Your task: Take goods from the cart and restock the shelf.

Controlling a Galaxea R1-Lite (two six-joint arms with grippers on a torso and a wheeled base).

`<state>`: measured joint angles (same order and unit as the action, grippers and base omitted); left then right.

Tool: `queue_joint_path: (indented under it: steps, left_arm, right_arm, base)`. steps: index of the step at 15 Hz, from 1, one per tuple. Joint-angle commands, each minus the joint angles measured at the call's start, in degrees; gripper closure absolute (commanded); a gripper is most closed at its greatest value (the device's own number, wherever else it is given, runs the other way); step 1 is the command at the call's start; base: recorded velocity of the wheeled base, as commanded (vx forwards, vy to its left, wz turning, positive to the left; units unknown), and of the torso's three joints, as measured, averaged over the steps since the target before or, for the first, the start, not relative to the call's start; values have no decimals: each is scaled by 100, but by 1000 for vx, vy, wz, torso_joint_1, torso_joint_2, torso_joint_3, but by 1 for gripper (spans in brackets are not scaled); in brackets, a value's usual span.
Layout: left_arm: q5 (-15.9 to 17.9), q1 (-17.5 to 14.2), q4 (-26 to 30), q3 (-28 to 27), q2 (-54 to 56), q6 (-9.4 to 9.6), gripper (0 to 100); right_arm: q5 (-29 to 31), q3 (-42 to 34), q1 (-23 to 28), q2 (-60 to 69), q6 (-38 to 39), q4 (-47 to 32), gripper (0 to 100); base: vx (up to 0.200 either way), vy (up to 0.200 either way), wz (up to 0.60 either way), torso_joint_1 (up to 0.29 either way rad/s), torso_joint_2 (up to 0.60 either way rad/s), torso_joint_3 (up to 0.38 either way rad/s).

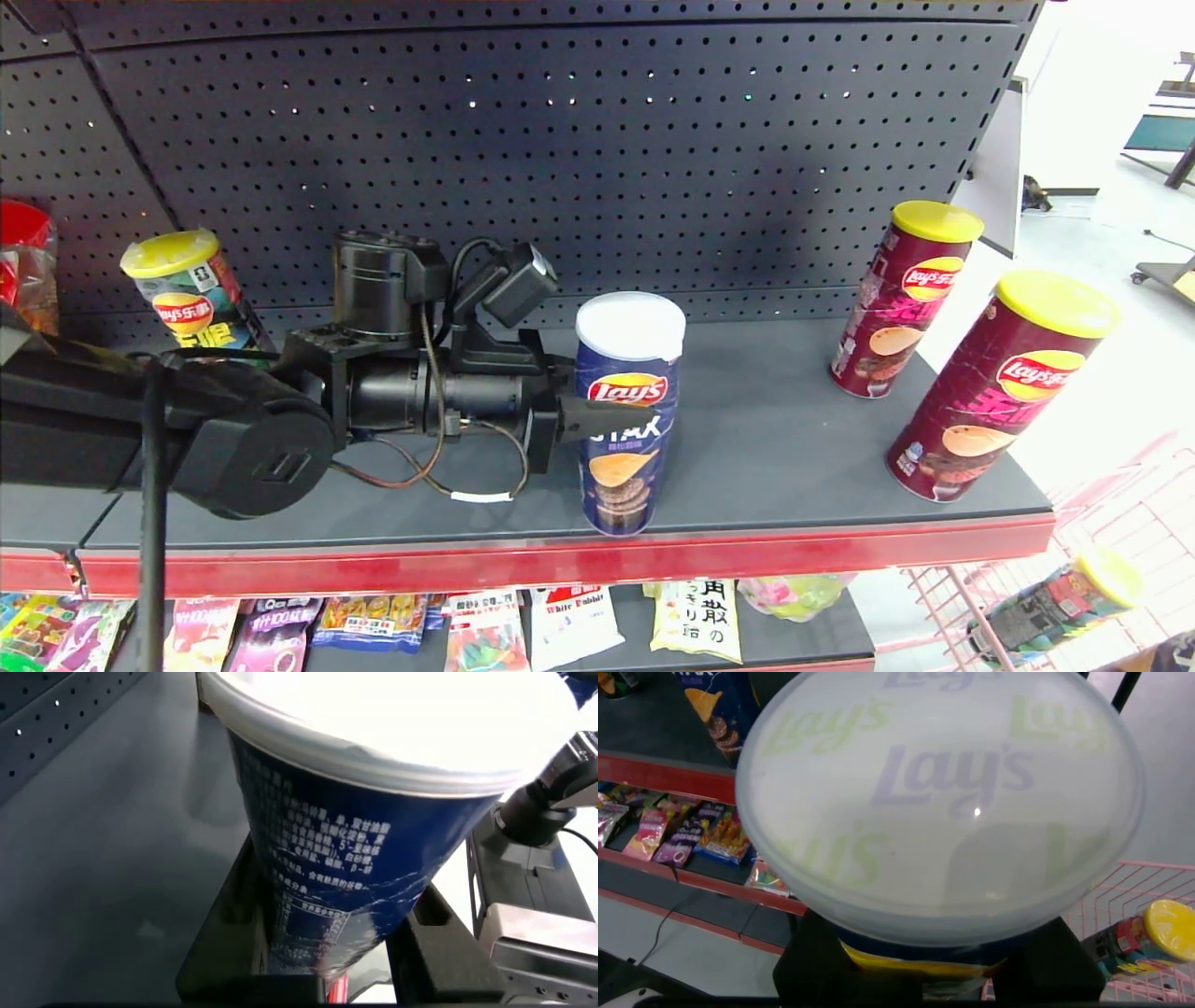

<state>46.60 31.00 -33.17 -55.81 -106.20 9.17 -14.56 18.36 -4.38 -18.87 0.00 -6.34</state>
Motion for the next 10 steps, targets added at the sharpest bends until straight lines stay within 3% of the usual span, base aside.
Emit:
queue_joint_path:
  steps: [1,7,8,10]
  left_arm:
    - [-2,2,-5,17,12,-3,100]
    - [-2,2,-23,158,21,24,100]
    - [-11,2,-23,167,30,32,0]
    - [-2,-15,-23,167,56,41,0]
  right_arm:
    - [-3,1,-2,-11,0,1,100]
    - [-3,27,-2,-38,0,1,100]
    - [-12,36,-2,-38,0,10,100]
    - [-21,45,-11,-64,0,1,100]
  base:
    - [0,0,0,0,0,0]
    - [0,0,0,0,0,0]
    - [0,0,0,0,0,0]
    - [0,0,0,0,0,0]
